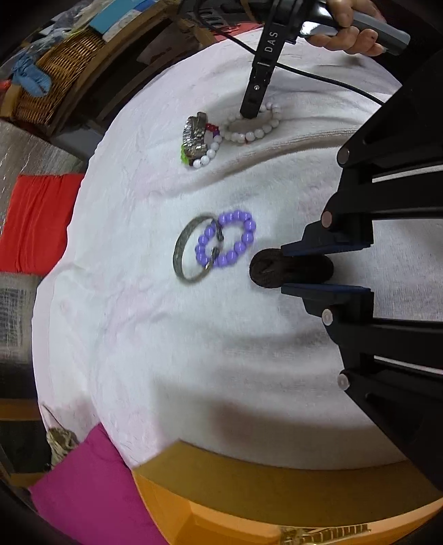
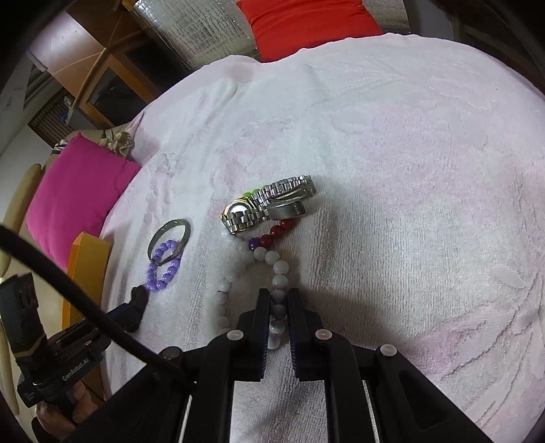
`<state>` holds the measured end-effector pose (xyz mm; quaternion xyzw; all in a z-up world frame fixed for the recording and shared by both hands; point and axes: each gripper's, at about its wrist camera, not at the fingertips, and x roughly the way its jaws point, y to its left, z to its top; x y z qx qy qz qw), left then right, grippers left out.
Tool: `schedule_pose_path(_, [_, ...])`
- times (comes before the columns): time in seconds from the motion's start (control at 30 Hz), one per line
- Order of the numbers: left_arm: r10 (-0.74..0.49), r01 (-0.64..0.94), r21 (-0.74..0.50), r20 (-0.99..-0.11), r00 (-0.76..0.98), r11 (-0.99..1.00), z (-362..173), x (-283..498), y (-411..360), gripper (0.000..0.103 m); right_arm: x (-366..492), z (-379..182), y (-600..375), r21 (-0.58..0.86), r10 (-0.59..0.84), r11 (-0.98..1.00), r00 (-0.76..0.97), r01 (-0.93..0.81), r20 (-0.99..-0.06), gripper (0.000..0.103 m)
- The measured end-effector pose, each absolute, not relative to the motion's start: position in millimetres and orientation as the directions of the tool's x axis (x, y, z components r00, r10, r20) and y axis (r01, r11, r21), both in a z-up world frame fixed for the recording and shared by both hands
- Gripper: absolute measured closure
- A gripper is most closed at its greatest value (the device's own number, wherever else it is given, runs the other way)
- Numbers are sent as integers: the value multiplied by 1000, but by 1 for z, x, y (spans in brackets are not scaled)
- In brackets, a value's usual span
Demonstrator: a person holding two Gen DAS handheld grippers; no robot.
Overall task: Organize jewelry
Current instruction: 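Grasp the black hair tie with the left gripper while the right holds the pearl bracelet, then carry the hair tie and pearl bracelet into the orange box and release both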
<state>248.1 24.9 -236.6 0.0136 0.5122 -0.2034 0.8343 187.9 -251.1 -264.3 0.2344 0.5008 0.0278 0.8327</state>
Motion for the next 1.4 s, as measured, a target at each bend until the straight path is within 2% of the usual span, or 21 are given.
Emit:
schedule_pose_path(0.23, [-312,365,-168,-870,383,916,-241,251,17,86,187,-257,-240,400,277,907,531,131,-801,92])
schedule_pose_path(0.3, [-314,365,-171,-872,377,915,-243,252,15,82,187,-255,-239,409,286,905,543,119,-790,92])
schedule_pose_path(0.37, [-311,361,-168,-869,386,917,-243,252,15,82,186,-250,-237,420,299,902,563,97,-770,92])
schedule_pose_path(0.47, [-302,348,-158,-860,412,924,-241,252,16,89,183,-239,-234,421,303,905,603,60,-738,92])
schedule_pose_path(0.53, [-304,335,-164,-851,427,928,-238,252,17,90,181,-233,-232,420,306,906,623,41,-720,92])
schedule_pose_path(1.0, [-329,298,-186,-762,558,936,-199,231,37,91,161,-199,-209,387,332,916,745,-107,-579,92])
schedule_pose_path(1.2, [-298,253,-173,-718,629,952,-182,215,52,91,152,-196,-184,313,333,933,755,-177,-564,92])
schedule_pose_path(1.4, [-213,133,-170,-661,719,976,-162,210,94,91,149,-186,-158,292,352,931,753,-220,-556,92])
